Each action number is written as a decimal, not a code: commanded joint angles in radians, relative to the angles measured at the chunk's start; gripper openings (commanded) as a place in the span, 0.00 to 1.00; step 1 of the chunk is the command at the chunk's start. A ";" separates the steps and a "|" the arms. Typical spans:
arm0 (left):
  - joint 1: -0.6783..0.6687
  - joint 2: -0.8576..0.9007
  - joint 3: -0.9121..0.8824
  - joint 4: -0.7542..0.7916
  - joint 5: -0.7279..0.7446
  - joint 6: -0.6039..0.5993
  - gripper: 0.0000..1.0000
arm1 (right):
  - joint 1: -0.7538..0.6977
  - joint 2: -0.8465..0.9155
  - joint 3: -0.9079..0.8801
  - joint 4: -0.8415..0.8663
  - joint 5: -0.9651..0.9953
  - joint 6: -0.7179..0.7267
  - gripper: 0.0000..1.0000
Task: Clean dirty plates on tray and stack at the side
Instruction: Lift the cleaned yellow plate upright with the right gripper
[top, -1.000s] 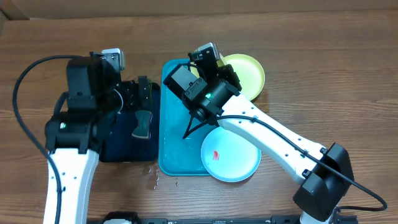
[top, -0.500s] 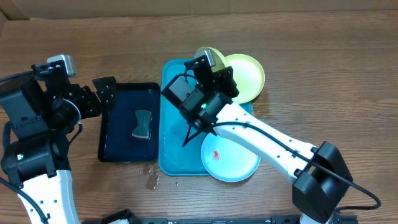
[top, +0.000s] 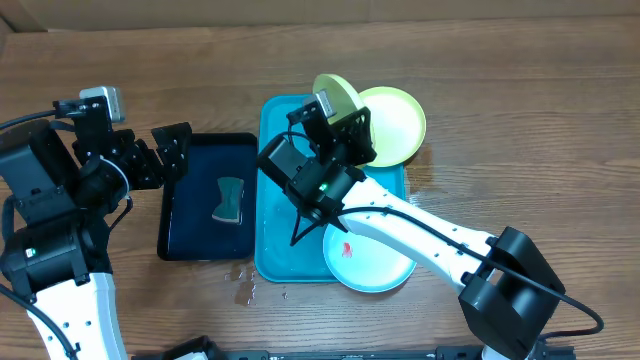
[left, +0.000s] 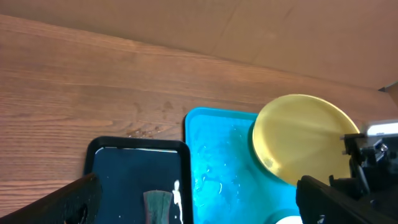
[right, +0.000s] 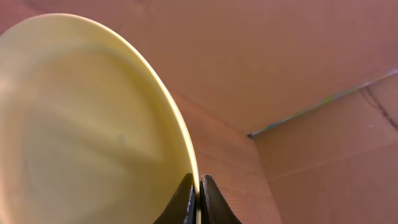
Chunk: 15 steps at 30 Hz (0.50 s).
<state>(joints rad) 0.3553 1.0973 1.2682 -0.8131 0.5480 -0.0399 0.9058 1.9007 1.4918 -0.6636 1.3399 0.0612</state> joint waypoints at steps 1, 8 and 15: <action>0.006 -0.014 0.002 0.008 0.022 0.038 1.00 | 0.008 -0.038 0.001 0.025 0.029 -0.072 0.04; 0.006 -0.014 0.002 0.008 0.022 0.041 0.99 | -0.002 -0.038 0.002 0.131 0.024 -0.188 0.04; 0.006 -0.014 0.002 0.010 0.022 0.041 1.00 | 0.029 -0.038 0.001 0.244 -0.002 -0.338 0.04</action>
<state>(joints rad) 0.3553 1.0973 1.2682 -0.8074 0.5507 -0.0219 0.9314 1.8996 1.4876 -0.4587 1.3308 -0.2035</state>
